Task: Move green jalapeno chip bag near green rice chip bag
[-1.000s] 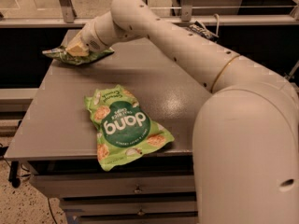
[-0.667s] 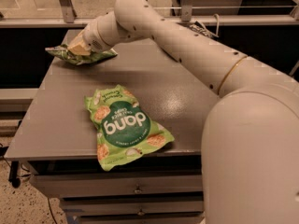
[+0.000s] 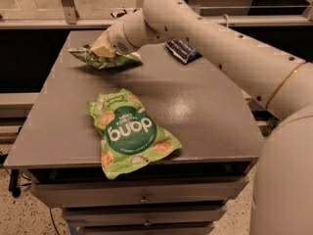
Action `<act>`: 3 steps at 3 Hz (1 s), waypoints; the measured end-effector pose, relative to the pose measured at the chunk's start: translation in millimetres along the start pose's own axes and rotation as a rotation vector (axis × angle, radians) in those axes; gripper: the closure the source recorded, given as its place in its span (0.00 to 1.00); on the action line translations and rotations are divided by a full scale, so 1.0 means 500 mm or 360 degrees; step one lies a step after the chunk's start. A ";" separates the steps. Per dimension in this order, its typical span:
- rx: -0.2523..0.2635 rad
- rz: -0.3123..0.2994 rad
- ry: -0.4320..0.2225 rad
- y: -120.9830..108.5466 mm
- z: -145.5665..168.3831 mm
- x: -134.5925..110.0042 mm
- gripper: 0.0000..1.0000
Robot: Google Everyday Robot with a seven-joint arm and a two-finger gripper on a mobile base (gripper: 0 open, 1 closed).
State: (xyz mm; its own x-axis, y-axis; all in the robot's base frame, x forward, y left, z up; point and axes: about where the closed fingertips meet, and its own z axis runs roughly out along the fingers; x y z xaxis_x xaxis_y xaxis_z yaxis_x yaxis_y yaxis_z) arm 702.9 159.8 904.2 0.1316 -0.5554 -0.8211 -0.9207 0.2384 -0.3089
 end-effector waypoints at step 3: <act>0.0169 0.0128 0.0188 0.112 -0.292 0.061 1.00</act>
Offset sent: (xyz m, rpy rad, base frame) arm -0.1069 -0.1472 0.0267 -0.0786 0.0325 -0.1921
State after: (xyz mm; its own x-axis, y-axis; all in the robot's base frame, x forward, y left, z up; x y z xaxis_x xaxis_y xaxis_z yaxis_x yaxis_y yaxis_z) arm 601.9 40.0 931.7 0.0090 -0.6194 -0.7850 -0.8818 0.3653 -0.2984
